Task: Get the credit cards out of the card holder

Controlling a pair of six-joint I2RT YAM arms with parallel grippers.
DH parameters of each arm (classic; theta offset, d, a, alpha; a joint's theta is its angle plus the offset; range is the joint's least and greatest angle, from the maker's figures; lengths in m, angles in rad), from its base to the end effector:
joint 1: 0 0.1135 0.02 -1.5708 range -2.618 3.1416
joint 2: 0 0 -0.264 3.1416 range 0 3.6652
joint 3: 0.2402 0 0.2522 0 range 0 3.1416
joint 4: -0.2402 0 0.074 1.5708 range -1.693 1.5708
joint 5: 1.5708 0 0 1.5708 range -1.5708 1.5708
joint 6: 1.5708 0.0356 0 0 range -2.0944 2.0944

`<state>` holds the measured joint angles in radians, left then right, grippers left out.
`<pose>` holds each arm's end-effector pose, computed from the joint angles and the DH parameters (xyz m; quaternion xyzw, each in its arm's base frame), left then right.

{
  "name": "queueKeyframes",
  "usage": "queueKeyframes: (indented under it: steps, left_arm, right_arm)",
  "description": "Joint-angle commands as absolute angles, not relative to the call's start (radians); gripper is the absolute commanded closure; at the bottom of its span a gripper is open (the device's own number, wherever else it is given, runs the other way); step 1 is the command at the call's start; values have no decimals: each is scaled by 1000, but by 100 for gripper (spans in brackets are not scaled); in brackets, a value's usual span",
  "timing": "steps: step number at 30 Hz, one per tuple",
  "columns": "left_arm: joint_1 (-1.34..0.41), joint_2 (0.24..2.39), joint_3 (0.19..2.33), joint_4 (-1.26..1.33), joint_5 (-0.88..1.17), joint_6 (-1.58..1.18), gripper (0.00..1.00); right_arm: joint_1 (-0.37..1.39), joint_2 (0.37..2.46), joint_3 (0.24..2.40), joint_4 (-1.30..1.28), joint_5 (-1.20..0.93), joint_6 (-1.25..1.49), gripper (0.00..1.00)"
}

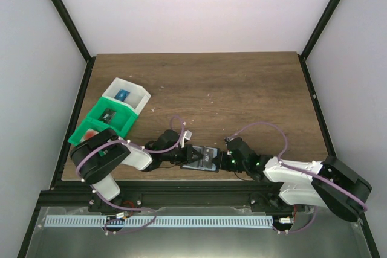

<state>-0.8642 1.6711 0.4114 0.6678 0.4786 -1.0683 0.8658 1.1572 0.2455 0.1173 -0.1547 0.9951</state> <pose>0.1603 -0.2131 0.1024 0.0235 0.8643 -0.4947 0.0875 0.1176 0.1466 0.1204 0.0304 0.9228 0.3454 0.1681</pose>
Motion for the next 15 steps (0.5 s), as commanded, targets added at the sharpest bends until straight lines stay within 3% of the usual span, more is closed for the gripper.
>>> queueKeyframes:
  steps: [1,8,15]
  left_arm:
    - [-867,1658,417,615,446,-1021,100]
    - [-867,1621,413,602,467,-1000,100]
    - [-853,1547,449,376,394,-935,100]
  right_arm:
    - [865,1165,213,57,-128,1014,93]
    - [865,1179,217,36,-114,1020,94]
    - [864,1228,268,17,-77,1007,95]
